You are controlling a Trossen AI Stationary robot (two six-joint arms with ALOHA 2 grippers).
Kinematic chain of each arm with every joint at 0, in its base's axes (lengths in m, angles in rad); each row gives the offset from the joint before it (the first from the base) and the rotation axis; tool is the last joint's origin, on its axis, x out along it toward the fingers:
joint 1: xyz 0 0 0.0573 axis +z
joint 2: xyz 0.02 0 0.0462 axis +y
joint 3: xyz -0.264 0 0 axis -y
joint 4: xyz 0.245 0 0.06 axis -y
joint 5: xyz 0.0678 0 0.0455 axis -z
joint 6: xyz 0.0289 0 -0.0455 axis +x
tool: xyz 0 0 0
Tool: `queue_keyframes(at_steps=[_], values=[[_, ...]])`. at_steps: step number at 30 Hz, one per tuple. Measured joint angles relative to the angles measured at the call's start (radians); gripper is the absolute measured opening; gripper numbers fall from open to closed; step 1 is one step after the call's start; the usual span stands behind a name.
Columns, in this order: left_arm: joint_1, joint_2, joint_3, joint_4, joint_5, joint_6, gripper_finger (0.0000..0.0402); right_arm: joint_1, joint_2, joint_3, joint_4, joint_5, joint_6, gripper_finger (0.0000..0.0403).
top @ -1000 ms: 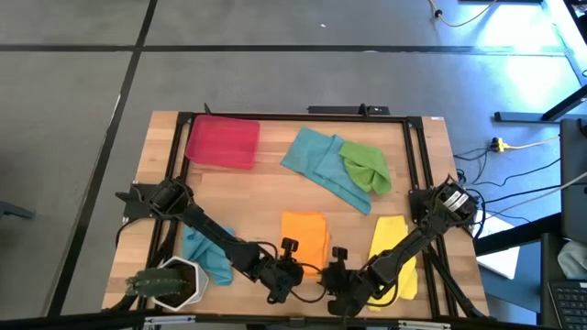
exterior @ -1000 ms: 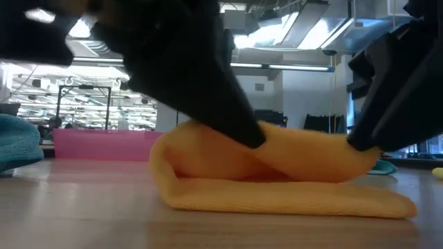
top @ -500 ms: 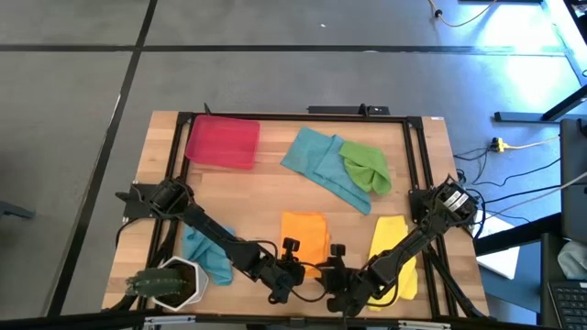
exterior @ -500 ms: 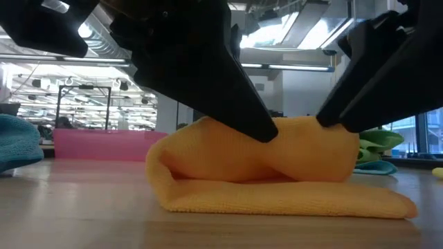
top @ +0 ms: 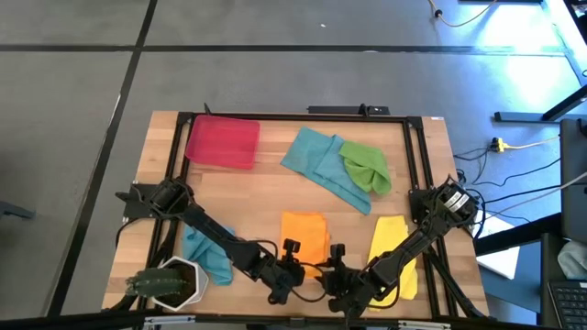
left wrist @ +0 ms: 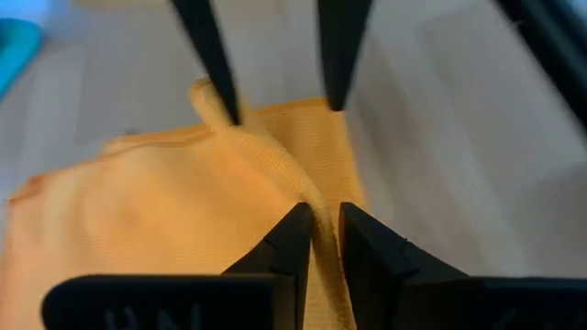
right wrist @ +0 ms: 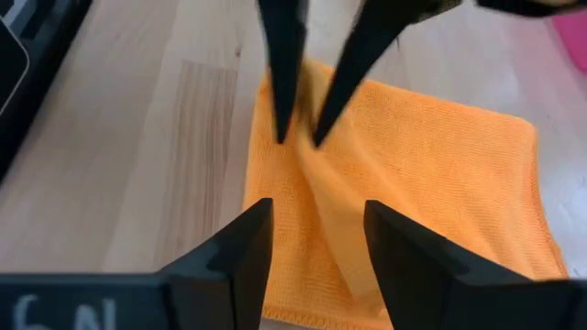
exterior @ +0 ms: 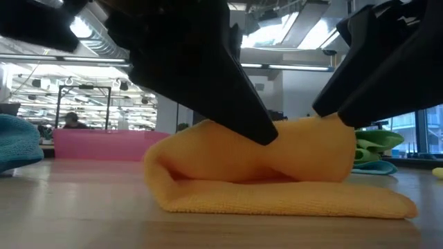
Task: Roll microfiber towels into tight, uniform cylinder then place into a basket
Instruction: Fold the orange microfiber towel, then roll the orange microfiber towel
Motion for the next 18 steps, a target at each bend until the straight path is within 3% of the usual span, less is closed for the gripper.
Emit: queue_keyframes(at_steps=[6, 13, 15, 18], values=[[-0.001, 0.000, 0.001, 0.019, 0.057, 0.025, 0.0062, 0.000, 0.000, 0.001, 0.006, 0.002, 0.000, 0.0174], [-0.012, -0.004, 0.001, 0.065, 0.048, 0.079, 0.0119, 0.000, -0.001, 0.001, 0.007, 0.019, 0.002, 0.0174], [-0.026, -0.029, 0.000, 0.059, -0.001, 0.078, 0.0132, 0.000, -0.001, 0.001, 0.006, 0.019, 0.019, 0.0174], [-0.060, -0.081, 0.002, 0.036, -0.169, 0.058, 0.0140, -0.005, -0.001, 0.001, 0.001, 0.019, 0.079, 0.0174]])
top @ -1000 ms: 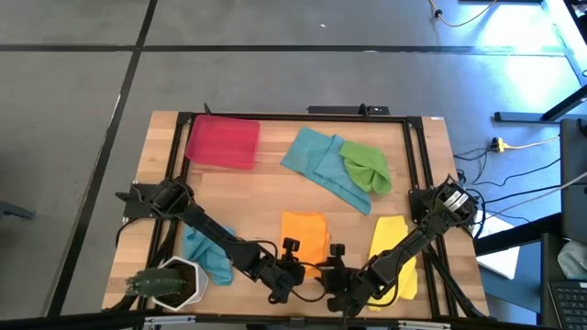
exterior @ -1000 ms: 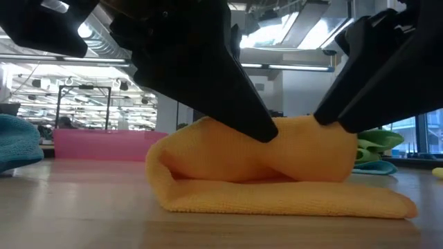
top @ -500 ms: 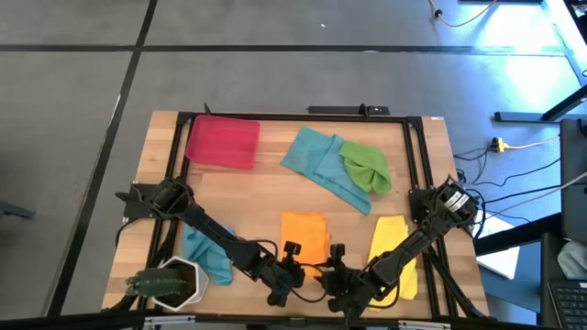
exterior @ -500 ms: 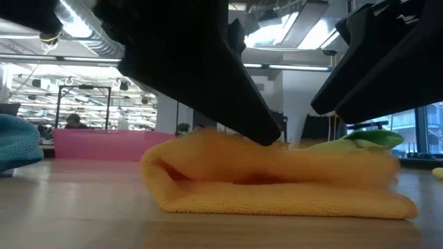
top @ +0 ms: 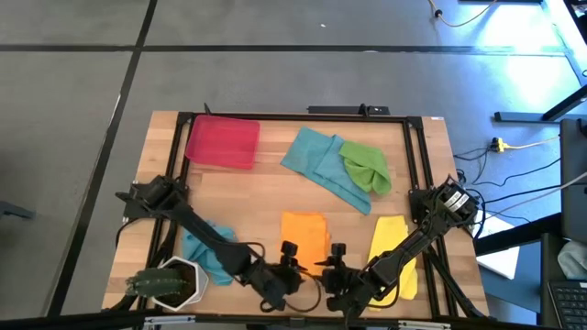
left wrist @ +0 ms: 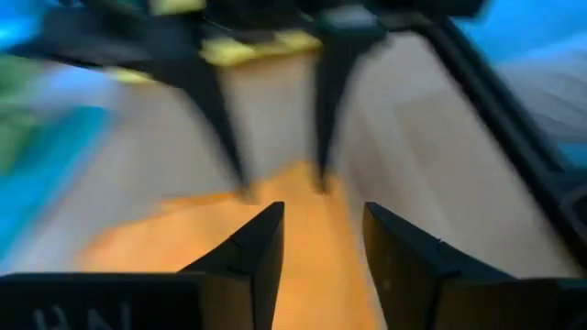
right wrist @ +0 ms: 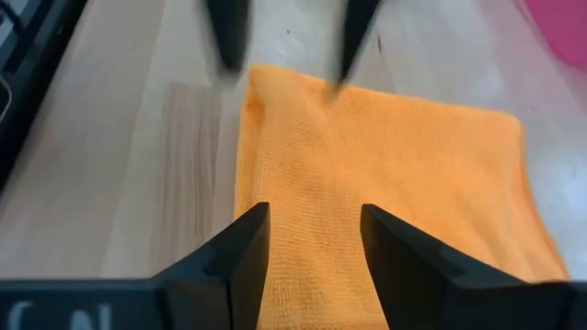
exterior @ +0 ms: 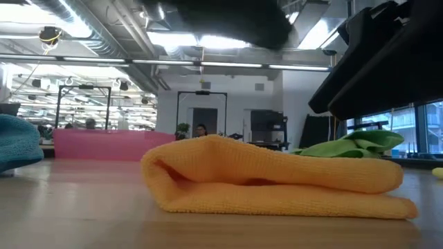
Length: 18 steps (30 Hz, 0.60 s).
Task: Roll microfiber towels into tight, uniform cylinder then place into a basket
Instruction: Roll the orange microfiber towel
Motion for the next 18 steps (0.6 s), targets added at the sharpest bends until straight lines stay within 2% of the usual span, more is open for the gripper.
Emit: queue_keyframes(at_steps=[3, 6, 10, 18], values=[[-0.024, -0.015, 0.001, -0.059, -0.085, -0.013, 0.0137, -0.004, 0.000, 0.000, -0.015, 0.000, 0.044, 0.0174], [-0.034, -0.010, -0.010, -0.095, -0.099, -0.063, 0.0137, -0.004, 0.001, 0.000, -0.015, 0.001, 0.050, 0.0174], [-0.020, -0.001, -0.092, -0.075, -0.099, -0.140, 0.0136, -0.009, 0.017, 0.000, -0.012, 0.000, 0.084, 0.0174], [-0.007, 0.000, -0.241, 0.163, 0.056, -0.192, 0.0136, -0.010, 0.093, 0.000, 0.035, -0.120, 0.109, 0.0174]])
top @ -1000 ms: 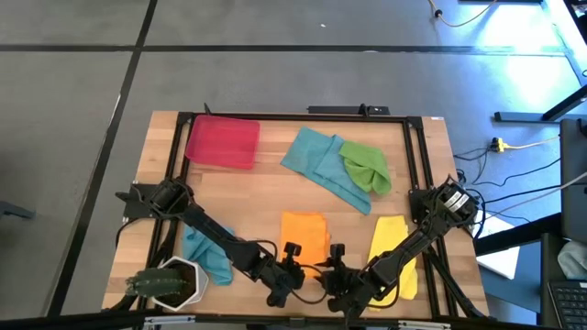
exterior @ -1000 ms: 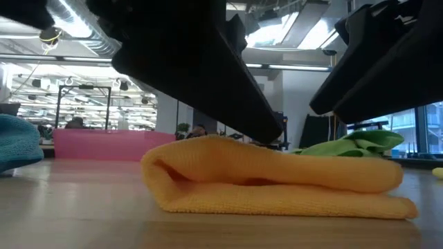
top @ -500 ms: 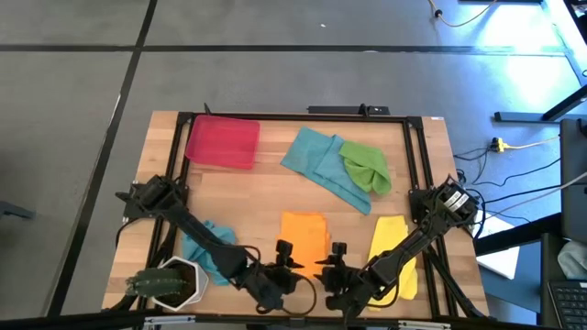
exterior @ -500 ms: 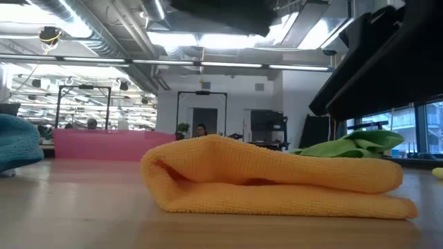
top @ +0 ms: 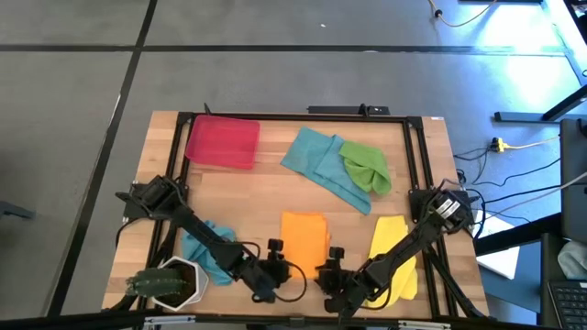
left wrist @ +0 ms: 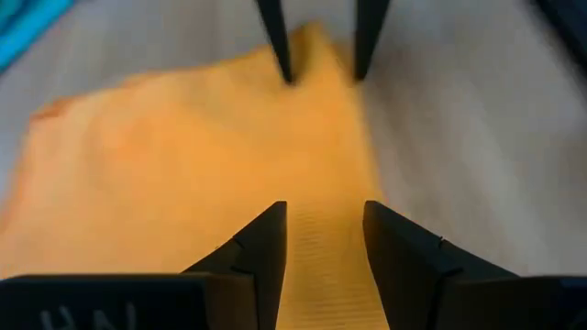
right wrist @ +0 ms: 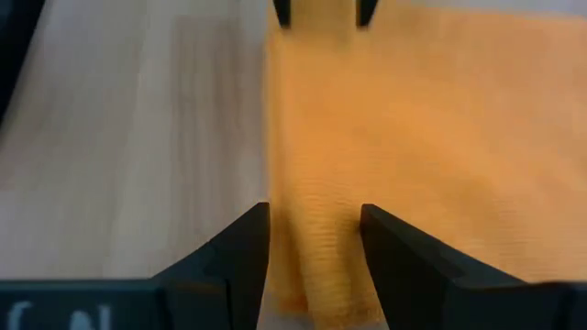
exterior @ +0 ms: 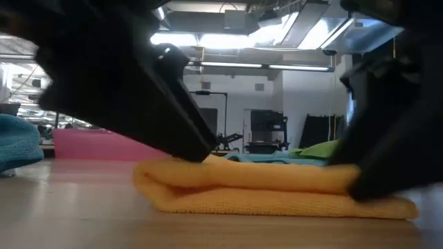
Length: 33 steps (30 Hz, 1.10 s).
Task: Roll microfiber towels into tight, uniform cylinder then place into a basket
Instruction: Roll the orange microfiber towel
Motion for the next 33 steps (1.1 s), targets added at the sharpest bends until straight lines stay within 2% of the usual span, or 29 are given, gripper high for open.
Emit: queue_keyframes(at_steps=[4, 8, 14, 17, 22, 26, 33], values=[[-0.009, 0.015, -0.021, 0.041, 0.039, 0.000, 0.0136, 0.000, 0.014, 0.000, 0.001, -0.022, 0.010, 0.0174], [-0.018, 0.018, -0.015, 0.043, 0.034, 0.048, 0.0136, 0.000, 0.010, 0.000, -0.001, -0.025, 0.000, 0.0174], [-0.043, 0.018, 0.040, 0.038, 0.014, 0.229, 0.0136, 0.000, -0.009, 0.000, -0.005, -0.034, -0.011, 0.0174], [-0.068, 0.018, 0.060, -0.040, 0.011, 0.333, 0.0137, 0.000, -0.009, 0.000, -0.013, -0.035, -0.013, 0.0174], [-0.106, 0.018, 0.073, -0.168, -0.060, 0.383, 0.0147, 0.000, -0.009, 0.000, -0.023, -0.030, -0.008, 0.0174], [-0.122, 0.019, 0.074, -0.193, -0.135, 0.446, 0.0149, 0.000, -0.009, 0.000, -0.023, -0.012, -0.008, 0.0174], [-0.109, 0.086, 0.078, -0.195, -0.184, 0.565, 0.0148, 0.000, -0.009, 0.000, -0.023, -0.007, -0.008, 0.0174]])
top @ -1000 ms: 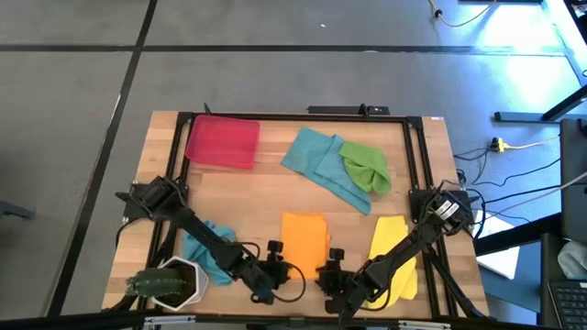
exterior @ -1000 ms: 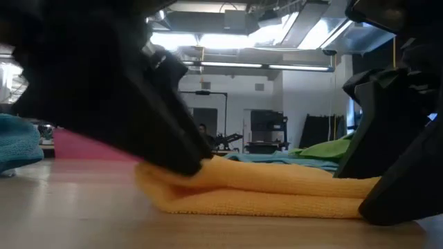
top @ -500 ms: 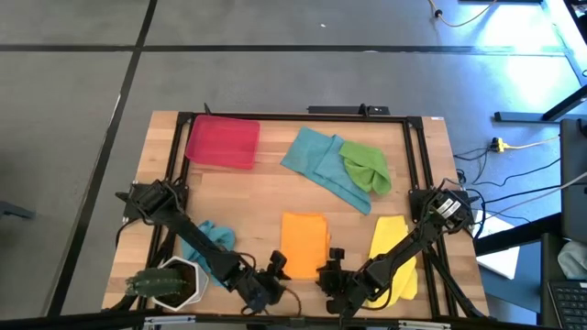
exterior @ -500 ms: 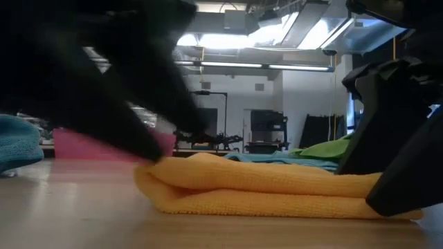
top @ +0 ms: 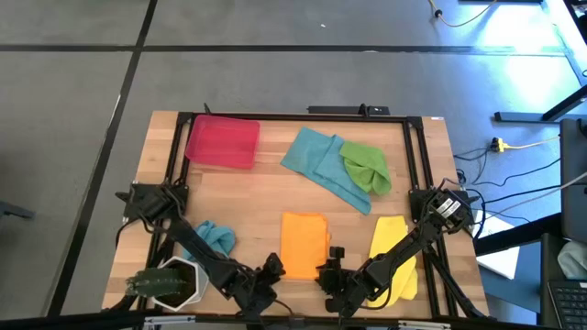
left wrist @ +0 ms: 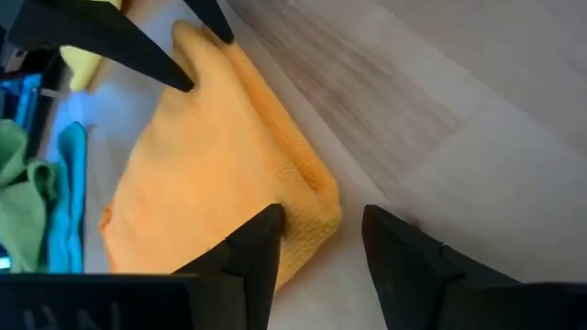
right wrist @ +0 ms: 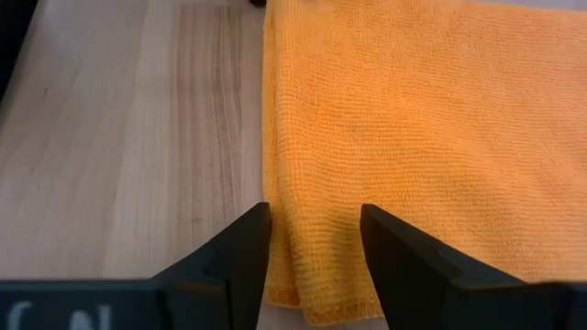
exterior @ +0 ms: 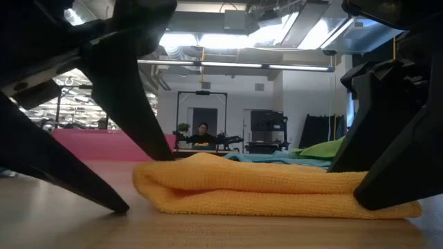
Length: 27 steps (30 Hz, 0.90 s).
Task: Roll microfiber towels into tight, uniform cylinder then place into a basket
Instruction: Roll the orange microfiber towel
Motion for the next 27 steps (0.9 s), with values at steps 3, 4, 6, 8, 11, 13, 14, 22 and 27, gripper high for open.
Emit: queue_keyframes(at_steps=[3, 4, 6, 8, 11, 13, 14, 22, 27], values=[[0.005, 0.014, 0.002, 0.015, -0.009, 0.039, 0.0149, 0.000, 0.000, 0.000, 0.000, 0.001, 0.000, 0.0174], [0.006, 0.014, 0.002, 0.020, -0.008, 0.053, 0.0148, 0.000, 0.000, 0.000, 0.000, 0.001, 0.000, 0.0174], [0.007, 0.016, 0.002, 0.021, -0.007, 0.071, 0.0145, 0.000, 0.000, 0.000, 0.000, 0.002, -0.002, 0.0174], [0.007, 0.017, 0.001, 0.021, -0.007, 0.089, 0.0141, 0.000, 0.000, 0.000, -0.001, 0.002, -0.005, 0.0174], [0.008, 0.017, 0.001, 0.020, -0.007, 0.092, 0.0129, 0.000, 0.000, 0.003, -0.001, 0.010, -0.041, 0.0174], [0.008, 0.018, 0.000, 0.020, -0.008, 0.091, 0.0117, 0.004, 0.000, 0.020, -0.011, 0.037, -0.071, 0.0174], [0.008, 0.018, 0.000, 0.019, -0.008, 0.092, 0.0109, 0.009, 0.000, 0.031, -0.012, 0.056, -0.084, 0.0174], [0.017, 0.020, -0.002, 0.014, 0.000, 0.087, 0.0023, 0.051, 0.000, 0.084, -0.066, 0.178, -0.239, 0.0174], [0.029, 0.020, -0.004, 0.023, 0.020, 0.048, 0.0004, 0.076, 0.000, 0.085, -0.079, 0.162, -0.365, 0.0175]])
